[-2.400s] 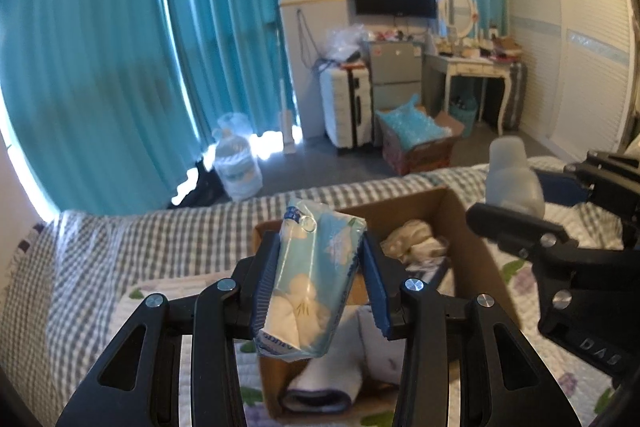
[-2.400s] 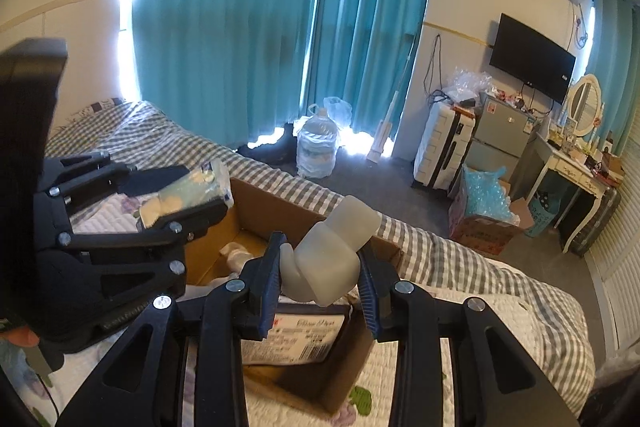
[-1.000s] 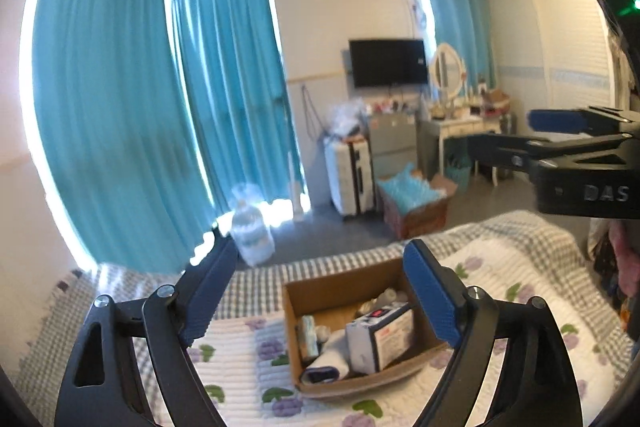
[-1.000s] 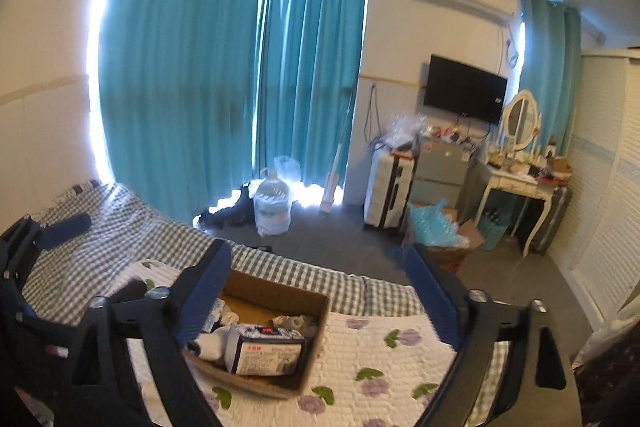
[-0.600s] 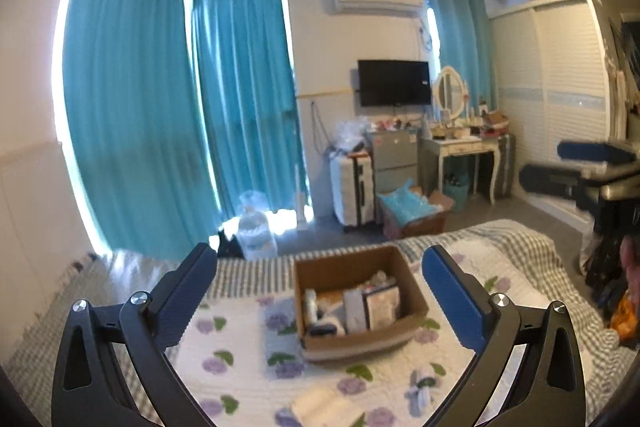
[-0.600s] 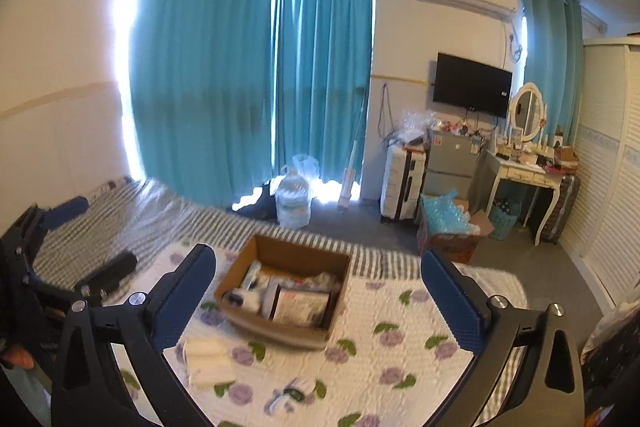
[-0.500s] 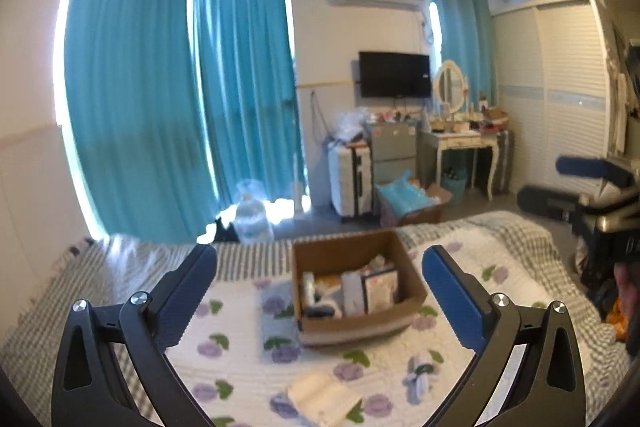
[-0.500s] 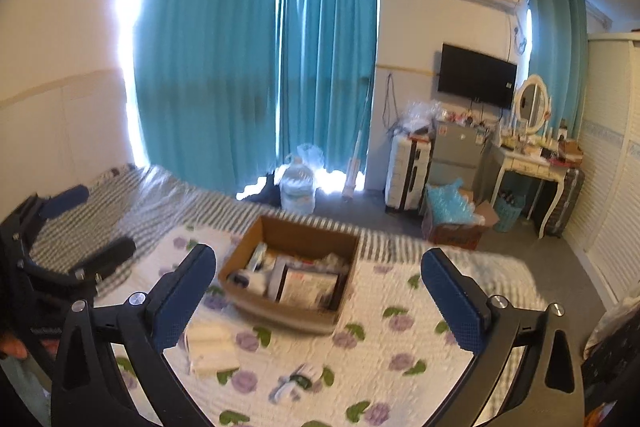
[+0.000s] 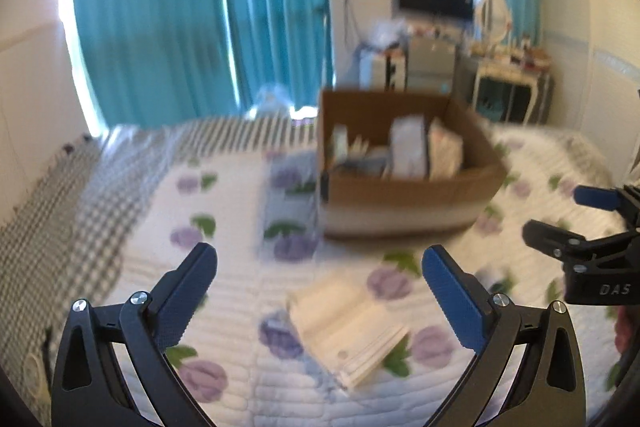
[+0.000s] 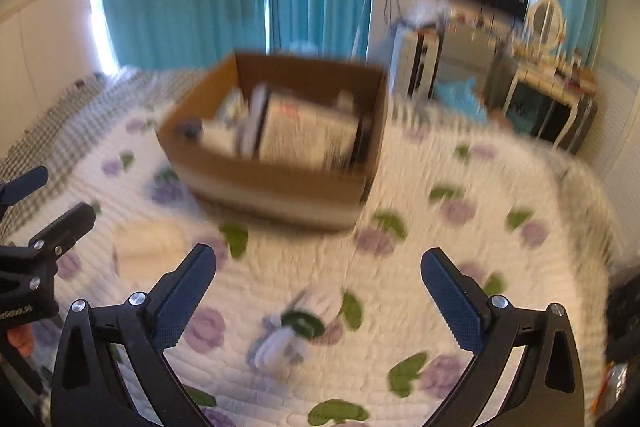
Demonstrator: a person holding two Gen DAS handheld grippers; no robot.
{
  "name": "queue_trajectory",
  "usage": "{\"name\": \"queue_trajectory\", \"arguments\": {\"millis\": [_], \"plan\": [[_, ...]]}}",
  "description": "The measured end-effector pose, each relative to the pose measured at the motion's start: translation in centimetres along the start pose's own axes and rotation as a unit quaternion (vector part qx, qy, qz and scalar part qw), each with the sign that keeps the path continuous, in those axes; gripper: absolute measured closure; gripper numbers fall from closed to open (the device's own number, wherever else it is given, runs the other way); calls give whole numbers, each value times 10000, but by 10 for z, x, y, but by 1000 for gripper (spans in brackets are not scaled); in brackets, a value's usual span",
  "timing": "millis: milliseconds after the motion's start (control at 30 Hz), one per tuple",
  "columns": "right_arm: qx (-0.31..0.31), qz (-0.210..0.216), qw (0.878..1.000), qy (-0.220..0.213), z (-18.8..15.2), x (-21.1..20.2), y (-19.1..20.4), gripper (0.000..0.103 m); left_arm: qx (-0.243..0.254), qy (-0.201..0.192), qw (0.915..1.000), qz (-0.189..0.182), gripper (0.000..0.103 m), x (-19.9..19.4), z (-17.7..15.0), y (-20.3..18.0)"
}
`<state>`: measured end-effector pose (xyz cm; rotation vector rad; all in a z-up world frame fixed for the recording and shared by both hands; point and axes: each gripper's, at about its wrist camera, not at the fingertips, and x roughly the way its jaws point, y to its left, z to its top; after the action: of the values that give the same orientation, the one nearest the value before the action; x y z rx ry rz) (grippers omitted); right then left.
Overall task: Organize soft objects
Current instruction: 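Grasp the white face mask with the left gripper while the right grasps the green-ringed cup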
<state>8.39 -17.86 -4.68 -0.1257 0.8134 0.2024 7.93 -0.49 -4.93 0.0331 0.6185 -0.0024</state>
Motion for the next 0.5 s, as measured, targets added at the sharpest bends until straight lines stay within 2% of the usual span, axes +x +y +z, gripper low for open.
{"name": "queue_trajectory", "arguments": {"millis": [33,133,233,300,367,500], "plan": [[81,62,9998,174,-9,13,-1,1,17,134,9999,44,0,11,-10,1],[125,133,9982,567,-27,39,-1,16,22,529,9986,23,0,34,-30,3],[100,226,9966,787,-40,54,1,28,-25,879,9961,-76,0,53,-46,7],[91,269,9959,863,-45,59,2,38,-8,1022,9948,20,0,61,-50,7],[53,327,9947,972,-50,66,4,59,-36,1147,9934,-17,0,67,-56,7],[12,382,9944,981,-52,63,5,62,-157,1460,9891,-54,0,79,-66,9]]}}
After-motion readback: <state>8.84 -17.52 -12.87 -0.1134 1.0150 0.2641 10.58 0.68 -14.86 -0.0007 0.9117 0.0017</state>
